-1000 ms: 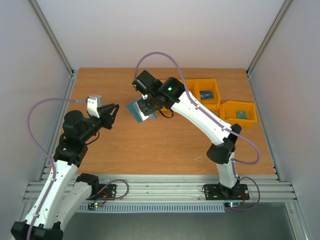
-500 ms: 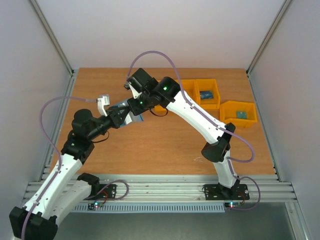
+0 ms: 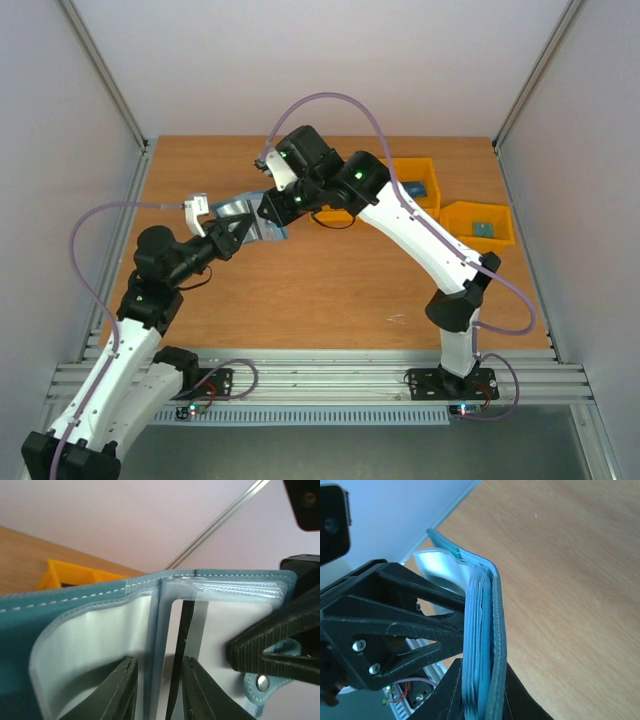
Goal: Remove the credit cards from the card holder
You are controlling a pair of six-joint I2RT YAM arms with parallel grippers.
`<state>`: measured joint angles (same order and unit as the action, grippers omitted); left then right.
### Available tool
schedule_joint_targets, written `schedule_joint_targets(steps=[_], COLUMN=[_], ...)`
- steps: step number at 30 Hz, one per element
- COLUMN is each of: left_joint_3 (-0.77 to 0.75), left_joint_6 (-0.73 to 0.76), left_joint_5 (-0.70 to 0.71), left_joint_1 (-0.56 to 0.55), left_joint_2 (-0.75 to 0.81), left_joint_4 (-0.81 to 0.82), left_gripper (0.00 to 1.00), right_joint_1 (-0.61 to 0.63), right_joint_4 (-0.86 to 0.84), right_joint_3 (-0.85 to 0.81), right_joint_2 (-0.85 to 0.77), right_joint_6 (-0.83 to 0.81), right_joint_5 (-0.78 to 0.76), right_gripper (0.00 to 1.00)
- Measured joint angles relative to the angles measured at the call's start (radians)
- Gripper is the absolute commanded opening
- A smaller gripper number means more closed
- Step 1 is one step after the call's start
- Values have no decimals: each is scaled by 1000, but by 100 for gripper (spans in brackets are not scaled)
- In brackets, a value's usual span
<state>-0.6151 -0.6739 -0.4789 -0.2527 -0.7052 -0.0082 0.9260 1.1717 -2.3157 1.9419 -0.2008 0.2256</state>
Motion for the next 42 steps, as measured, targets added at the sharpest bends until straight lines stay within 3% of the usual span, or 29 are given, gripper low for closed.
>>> schedule_joint_targets(steps=[11, 20, 23, 26, 29, 37, 42], left_joint_3=[-12, -48, -66, -90, -107, -110, -110], left_joint_6=[23, 42, 43, 43, 42, 42, 28], left_joint_5=[-259, -370, -393, -405, -410, -455, -481], left_joint_1=[38, 44, 45, 45, 46, 39, 34], left_joint_2=[27, 38, 37, 29, 27, 39, 40], left_joint_4=[140, 194, 200, 200, 201, 215, 225], left_gripper=[25, 24, 16, 1, 0, 0, 0], right_joint_1=[-31, -47, -48, -48, -56, -62, -72], right_joint_4=[-107, -167, -188, -213, -225, -271, -324], right_joint_3=[154, 228, 240, 241, 241, 298, 377], right_joint_2=[-162, -249, -264, -269, -275, -306, -323], right_joint_6=[-124, -197, -198, -196, -198, -214, -225], right_joint_5=[190, 310, 333, 347, 359, 422, 494], right_gripper=[1, 1, 1, 1, 1, 32, 39])
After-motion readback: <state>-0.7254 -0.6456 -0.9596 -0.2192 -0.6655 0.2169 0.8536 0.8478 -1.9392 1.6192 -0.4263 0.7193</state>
